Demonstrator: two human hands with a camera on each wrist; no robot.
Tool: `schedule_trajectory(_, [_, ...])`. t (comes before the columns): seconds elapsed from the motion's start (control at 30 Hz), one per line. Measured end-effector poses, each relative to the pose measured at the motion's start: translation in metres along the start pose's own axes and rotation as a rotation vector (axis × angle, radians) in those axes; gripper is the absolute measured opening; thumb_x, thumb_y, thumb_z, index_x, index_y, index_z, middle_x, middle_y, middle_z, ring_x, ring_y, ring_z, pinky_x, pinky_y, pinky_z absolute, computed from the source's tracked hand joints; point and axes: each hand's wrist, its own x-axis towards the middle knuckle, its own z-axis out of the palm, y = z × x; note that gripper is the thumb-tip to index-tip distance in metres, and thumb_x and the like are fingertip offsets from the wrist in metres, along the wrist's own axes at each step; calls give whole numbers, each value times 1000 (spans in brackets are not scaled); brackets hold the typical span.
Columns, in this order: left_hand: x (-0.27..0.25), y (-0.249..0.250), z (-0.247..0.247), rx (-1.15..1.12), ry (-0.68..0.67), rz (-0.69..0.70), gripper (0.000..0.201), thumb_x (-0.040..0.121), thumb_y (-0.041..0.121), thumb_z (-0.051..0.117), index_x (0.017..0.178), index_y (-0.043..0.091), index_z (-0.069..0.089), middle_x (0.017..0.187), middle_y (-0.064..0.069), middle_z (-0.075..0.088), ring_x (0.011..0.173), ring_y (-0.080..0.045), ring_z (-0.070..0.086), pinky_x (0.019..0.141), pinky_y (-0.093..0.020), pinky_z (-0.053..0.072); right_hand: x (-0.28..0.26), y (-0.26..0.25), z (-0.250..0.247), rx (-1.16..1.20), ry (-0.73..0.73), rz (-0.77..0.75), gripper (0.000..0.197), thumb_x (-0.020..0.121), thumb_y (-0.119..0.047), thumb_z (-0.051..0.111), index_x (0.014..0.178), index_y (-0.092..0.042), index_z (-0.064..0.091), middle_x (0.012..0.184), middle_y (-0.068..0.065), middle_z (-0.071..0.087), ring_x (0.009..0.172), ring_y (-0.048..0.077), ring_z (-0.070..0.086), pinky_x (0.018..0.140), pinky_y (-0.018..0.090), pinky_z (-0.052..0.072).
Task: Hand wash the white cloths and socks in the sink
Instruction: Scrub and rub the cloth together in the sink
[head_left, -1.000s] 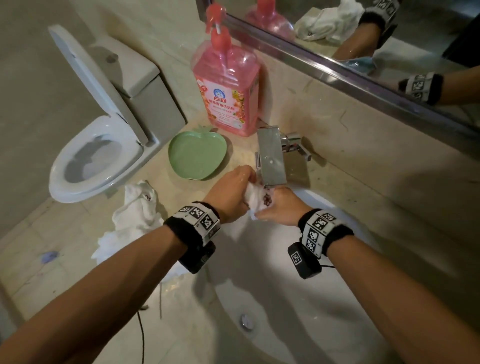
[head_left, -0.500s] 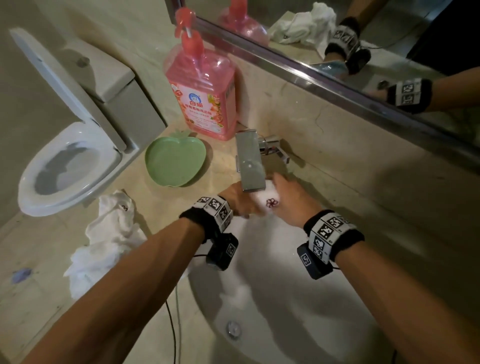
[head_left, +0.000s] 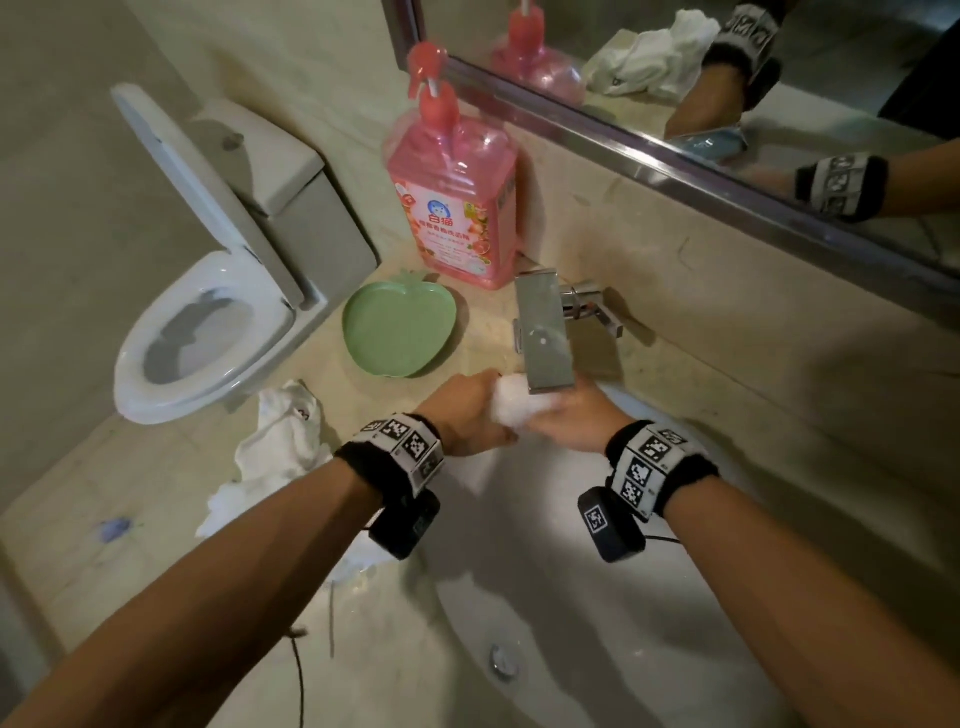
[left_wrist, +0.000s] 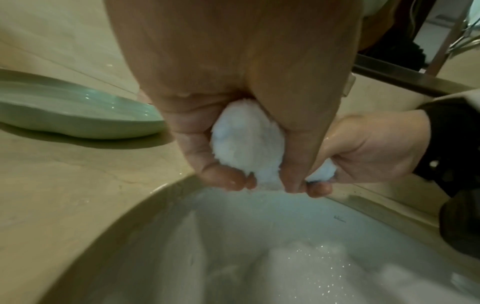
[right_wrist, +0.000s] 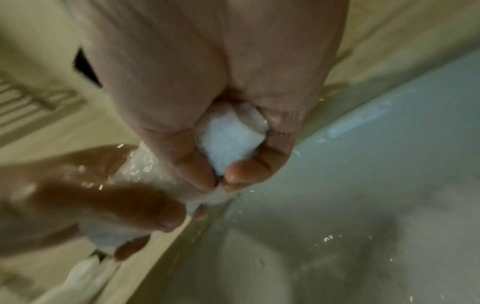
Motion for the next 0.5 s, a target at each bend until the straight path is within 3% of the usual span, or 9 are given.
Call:
schedule_trajectory(0.03, [0,0,-2,67,-78,-17,65,74,48,76,127,18,54,114,-9,66,97,-28,66,71,-27,48,0,-3,2,-119,9,-42,26,82,-17,73,107,-22,69,94,-10,68,94,13,67,72,14,46])
schedule_trajectory(0.1, [4,4,-5,19,-216,-40,61,76,47,76,127,21,57,107,-6,68,77,-20,68,58,-26,53,-2,1,2,-294,17,-129,26,84,-15,70,110,-15,68,100,-2,70,100,17,66,80,19,46])
schedule_trajectory(0.17, [10,9,-4,-205,-297,-59,63,75,38,81,130,19,56,103,-2,67,71,-14,64,52,-27,57,-9,6,-11,-242,-38,13,47,78,-22,78,123,-20,63,111,-5,68,106,13,64,92,28,50])
schedule_trajectory(0.23, [14,17,1,-366,-283,-20,71,76,32,82,137,20,49,110,0,65,81,-16,65,56,-32,60,-17,8,-31,-277,-19,173,80,75,-28,81,142,-17,41,126,-1,60,114,19,60,97,37,50])
schedule_trajectory(0.33, [15,28,16,-682,-203,86,80,78,25,81,145,21,38,125,-3,59,94,-26,67,55,-37,55,-27,7,-52,-258,153,225,101,73,-21,80,145,-27,10,118,1,55,100,23,60,82,31,49])
schedule_trajectory(0.43, [13,33,15,-750,-168,125,54,79,28,75,129,27,55,111,2,66,87,-14,66,65,-36,59,-35,-6,-55,-301,319,192,103,73,-16,82,145,-28,9,90,-3,59,71,14,60,50,9,41])
schedule_trajectory(0.47, [13,32,12,-715,-171,136,45,79,29,73,121,31,58,103,7,67,81,-9,65,64,-32,58,-38,-12,-52,-385,355,169,101,74,-18,82,146,-23,11,80,-6,55,61,9,54,40,7,36])
schedule_trajectory(0.5, [12,30,10,-663,-182,136,44,78,31,72,120,33,58,100,11,66,82,-9,65,64,-30,56,-40,-18,-46,-465,376,146,100,73,-20,82,145,-18,13,75,-7,51,55,6,47,36,8,35])
